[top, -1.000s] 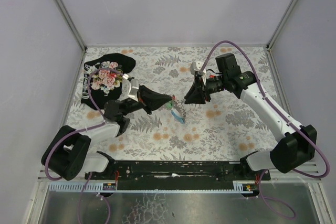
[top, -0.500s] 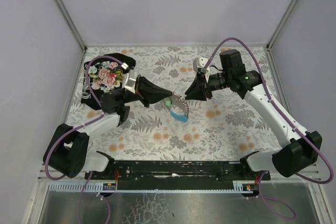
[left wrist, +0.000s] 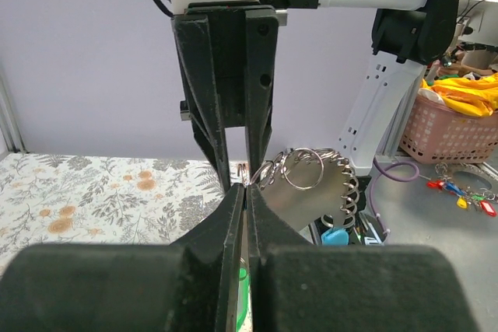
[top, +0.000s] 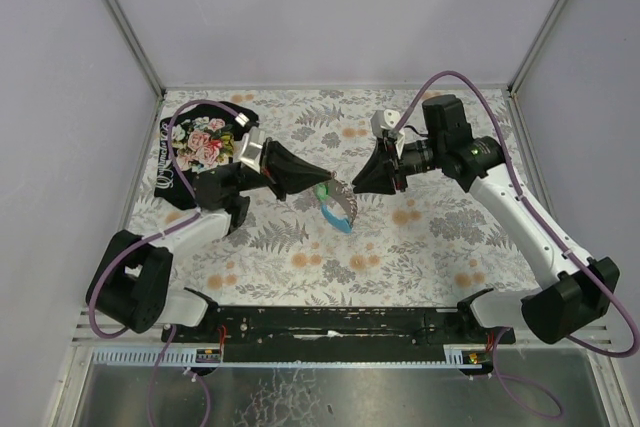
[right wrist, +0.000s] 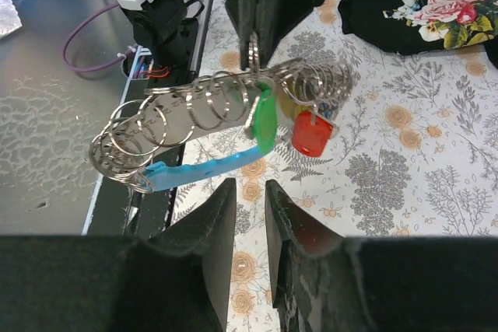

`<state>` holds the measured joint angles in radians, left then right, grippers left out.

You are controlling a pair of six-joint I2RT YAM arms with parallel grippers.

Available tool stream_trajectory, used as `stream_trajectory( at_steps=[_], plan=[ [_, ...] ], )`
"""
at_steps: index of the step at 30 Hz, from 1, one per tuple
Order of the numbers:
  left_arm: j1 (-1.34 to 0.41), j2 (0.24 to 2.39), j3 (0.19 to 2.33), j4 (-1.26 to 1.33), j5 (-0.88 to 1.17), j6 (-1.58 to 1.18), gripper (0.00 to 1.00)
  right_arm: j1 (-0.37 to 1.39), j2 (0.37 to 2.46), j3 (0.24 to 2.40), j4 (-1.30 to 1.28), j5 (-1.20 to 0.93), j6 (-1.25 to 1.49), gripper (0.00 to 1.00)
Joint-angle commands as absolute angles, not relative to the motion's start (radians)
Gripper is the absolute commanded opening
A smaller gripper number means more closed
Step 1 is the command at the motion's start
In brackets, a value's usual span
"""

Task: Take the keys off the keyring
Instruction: Remove the key from the keyring.

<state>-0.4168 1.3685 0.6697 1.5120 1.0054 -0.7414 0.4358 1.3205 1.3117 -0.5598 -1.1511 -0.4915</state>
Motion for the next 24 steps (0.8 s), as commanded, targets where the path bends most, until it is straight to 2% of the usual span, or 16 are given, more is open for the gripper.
stream_trajectory(
  at_steps=[1,10,17,24],
  plan=[
    [-0.408,1.386,0.703,1.603,0.958,-0.727,0.0,0.464,1.273,1.349,-0.595,-1.198,-0.505,0.28],
    [-0.41,1.424,0.724,1.602,0.93,-0.724,0.0,0.526,1.256,1.336,-0.566,-1.206,-0.455,0.28],
    [-0.41,1.404,0.733,1.602,0.949,-0.74,0.0,0.488,1.252,1.357,-0.607,-1.102,-0.485,0.32],
    [-0.413,1.387,0.744,1.603,0.948,-0.759,0.0,0.461,1.253,1.328,-0.527,-1.151,-0.453,0.39]
  ],
)
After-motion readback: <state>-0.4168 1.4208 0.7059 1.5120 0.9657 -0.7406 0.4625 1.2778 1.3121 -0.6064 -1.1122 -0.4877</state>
